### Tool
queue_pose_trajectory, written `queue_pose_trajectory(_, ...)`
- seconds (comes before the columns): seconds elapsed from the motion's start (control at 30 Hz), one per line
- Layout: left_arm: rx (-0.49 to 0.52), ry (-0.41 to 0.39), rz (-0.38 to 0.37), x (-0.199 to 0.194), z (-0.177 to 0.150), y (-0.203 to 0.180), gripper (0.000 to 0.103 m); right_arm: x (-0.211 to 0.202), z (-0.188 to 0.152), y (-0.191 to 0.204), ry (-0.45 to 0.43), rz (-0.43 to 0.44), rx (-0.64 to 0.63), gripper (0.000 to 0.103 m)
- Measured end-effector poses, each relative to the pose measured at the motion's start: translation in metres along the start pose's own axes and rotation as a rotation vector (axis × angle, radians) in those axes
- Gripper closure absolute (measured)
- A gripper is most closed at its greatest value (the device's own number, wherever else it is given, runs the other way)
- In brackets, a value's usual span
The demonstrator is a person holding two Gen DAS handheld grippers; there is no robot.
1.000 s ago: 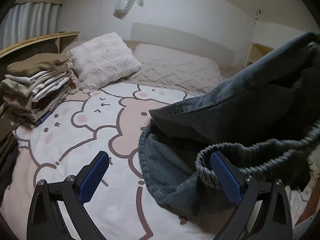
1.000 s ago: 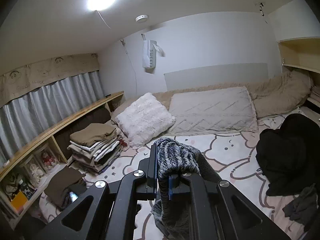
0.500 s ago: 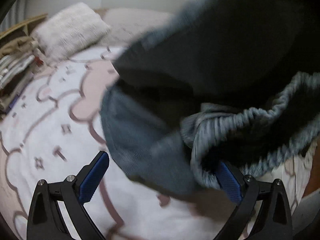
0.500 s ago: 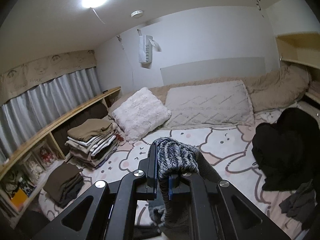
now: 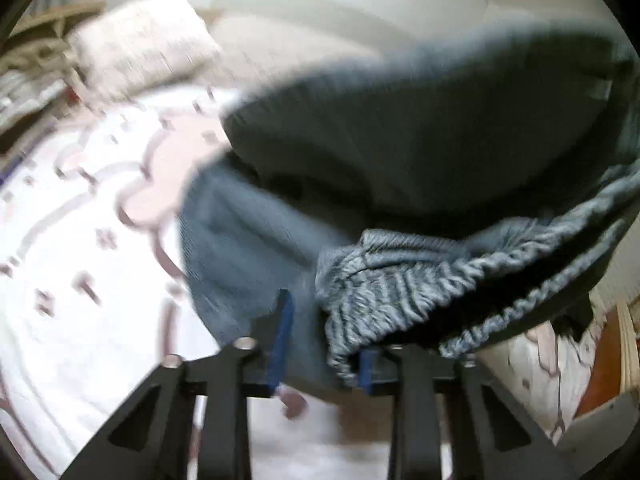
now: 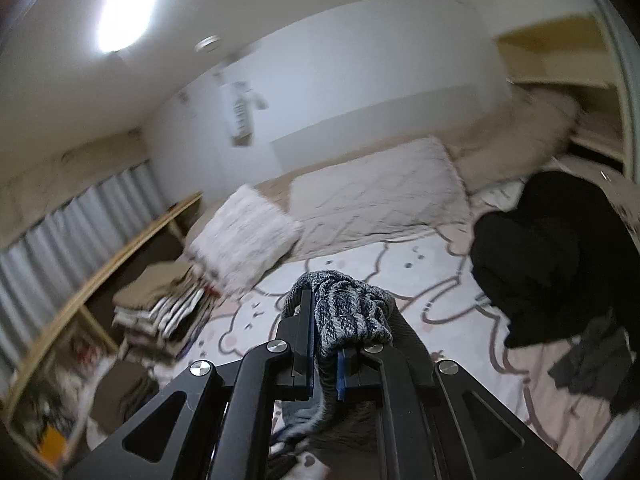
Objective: Fold clothes
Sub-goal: 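Grasp the other jogger cuff with the left tool while the right tool holds its cuff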
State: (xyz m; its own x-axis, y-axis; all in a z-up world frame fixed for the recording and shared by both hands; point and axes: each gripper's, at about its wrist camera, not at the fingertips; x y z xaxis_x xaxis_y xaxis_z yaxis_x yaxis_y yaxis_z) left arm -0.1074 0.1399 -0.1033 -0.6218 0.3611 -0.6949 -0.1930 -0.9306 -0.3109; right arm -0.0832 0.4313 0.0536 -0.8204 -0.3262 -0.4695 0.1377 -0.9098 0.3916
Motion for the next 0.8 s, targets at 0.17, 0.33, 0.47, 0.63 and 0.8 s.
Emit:
queue_pose_trajectory(0.17, -0.053, -0.283, 0.098, -0.101, 0.054, 0.031, 0.088, -0.005, -0.004, -0.013, -0.034, 0.047, 0.15, 0.094)
queue_pose_trajectory(0.33, 0.03, -0.347, 0.223, -0.178, 0.06, 0.047, 0.088, 0.024, -0.038, -0.01, 0.108, 0.069, 0.185, 0.094)
queue_pose_trajectory(0.47, 0.016, -0.265, 0.306, -0.171, 0.025, 0.064, 0.088, 0.064, -0.085, -0.027, 0.312, 0.143, 0.377, 0.094)
queue_pose_trajectory(0.63, -0.025, -0.137, 0.353, -0.132, -0.018, 0.092, 0.089, 0.096, -0.147, -0.049, 0.538, 0.251, 0.659, 0.077)
queue_pose_trajectory(0.8, 0.003, -0.127, 0.38, -0.13, -0.034, 0.092, 0.089, 0.083, -0.185, -0.049, 0.628, 0.302, 0.781, 0.028)
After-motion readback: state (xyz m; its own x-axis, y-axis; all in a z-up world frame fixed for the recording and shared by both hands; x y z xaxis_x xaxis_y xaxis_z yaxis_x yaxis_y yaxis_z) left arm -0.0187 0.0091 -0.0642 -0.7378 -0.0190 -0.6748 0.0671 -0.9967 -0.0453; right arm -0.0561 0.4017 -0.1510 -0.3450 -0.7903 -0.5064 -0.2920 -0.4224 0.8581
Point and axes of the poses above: each gripper's, at about its wrist camera, not at the fingertips, and x roughly the way its jaws point, y to its left, z to its top, and after that the axes turned 4 degrees about y, right-handed
